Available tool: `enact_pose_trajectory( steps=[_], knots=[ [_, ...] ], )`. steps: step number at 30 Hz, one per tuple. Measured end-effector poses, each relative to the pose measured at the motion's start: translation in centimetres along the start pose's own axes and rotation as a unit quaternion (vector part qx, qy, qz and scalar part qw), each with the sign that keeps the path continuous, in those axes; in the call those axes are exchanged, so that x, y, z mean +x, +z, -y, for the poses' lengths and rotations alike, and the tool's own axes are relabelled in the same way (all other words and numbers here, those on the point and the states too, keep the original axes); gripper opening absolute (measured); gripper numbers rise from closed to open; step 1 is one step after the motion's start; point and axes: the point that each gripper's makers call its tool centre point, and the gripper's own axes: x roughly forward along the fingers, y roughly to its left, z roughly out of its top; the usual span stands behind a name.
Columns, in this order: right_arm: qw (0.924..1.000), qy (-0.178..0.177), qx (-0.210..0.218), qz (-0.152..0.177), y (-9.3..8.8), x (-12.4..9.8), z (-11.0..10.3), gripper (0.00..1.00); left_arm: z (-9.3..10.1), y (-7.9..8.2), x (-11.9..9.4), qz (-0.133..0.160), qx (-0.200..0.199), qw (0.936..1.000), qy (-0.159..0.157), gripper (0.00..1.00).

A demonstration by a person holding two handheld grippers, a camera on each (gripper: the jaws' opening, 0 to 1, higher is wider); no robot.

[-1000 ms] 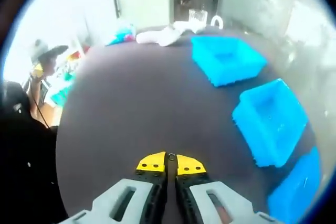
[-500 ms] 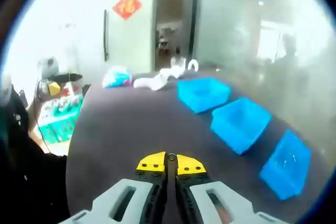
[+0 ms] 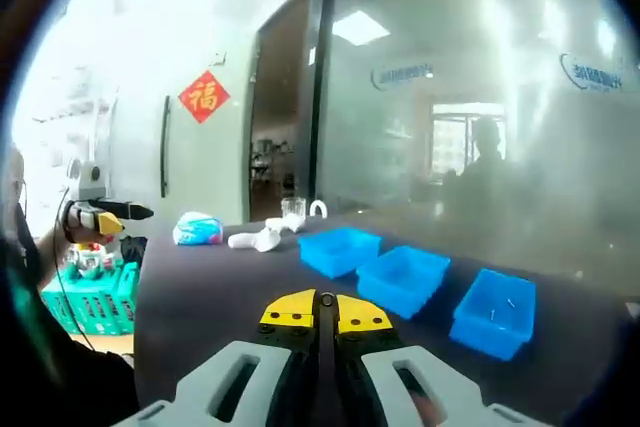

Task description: Sort the screws, nuts, and washers into the corresponding bins

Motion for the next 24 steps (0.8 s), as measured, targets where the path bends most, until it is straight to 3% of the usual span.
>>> enact_pose_trajectory(
  steps=[10, 16, 24],
  knots=[
    [0.9989, -0.024, -0.005, 0.04, 2.4, 2.2, 1.4, 0.02, 0.3, 0.0, -0.1, 0.001, -0.009, 0.9999, -0.009, 0.51],
    [0.9987, -0.024, -0.003, 0.044, 3.6, 5.7, 2.8, 0.02, -0.1, 0.6, -0.5, 0.005, -0.002, 1.0, 0.001, 0.51],
    [0.9972, -0.062, 0.004, 0.043, 4.3, 10.1, 6.4, 0.02, -0.3, 0.9, -0.5, 0.008, 0.004, 0.9999, 0.005, 0.51]
  ],
)
